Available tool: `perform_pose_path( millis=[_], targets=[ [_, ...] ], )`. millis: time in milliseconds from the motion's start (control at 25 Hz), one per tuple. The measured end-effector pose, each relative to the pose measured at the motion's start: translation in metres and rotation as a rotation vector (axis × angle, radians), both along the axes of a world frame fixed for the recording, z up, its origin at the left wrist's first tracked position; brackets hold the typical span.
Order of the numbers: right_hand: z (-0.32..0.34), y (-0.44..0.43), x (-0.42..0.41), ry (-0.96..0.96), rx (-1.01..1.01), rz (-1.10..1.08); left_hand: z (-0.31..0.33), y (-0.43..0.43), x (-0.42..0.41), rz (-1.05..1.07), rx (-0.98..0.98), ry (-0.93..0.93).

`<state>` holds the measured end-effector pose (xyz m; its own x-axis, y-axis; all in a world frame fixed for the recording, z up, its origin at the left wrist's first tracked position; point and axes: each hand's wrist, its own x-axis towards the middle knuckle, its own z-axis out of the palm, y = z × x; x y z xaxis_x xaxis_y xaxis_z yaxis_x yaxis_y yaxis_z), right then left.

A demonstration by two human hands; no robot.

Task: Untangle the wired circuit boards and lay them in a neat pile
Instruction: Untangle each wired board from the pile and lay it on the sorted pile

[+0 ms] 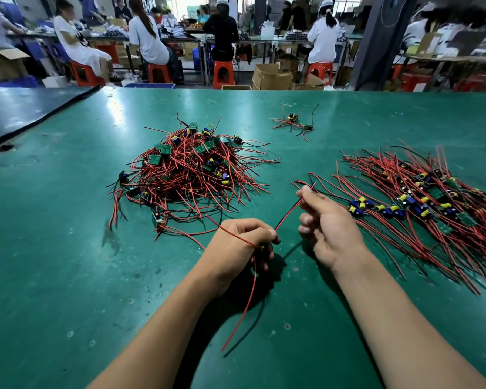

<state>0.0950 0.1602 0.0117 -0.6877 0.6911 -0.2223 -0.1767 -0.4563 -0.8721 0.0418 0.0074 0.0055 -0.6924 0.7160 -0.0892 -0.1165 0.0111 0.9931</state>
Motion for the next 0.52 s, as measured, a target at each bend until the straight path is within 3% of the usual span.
perform_pose_path(
  millis=[160,280,520],
  targets=[
    [0.010,0.005,0.007,0.061,-0.320,0.188,-0.003,0.004,0.002,0.049,-0.048,0.116],
    [0.014,0.006,0.010,0.162,-0.487,0.332,-0.004,0.005,0.000,0.068,-0.059,0.104],
    [0.016,0.009,0.010,0.126,-0.417,0.273,-0.001,0.003,-0.001,0.062,-0.050,0.039]
  ],
)
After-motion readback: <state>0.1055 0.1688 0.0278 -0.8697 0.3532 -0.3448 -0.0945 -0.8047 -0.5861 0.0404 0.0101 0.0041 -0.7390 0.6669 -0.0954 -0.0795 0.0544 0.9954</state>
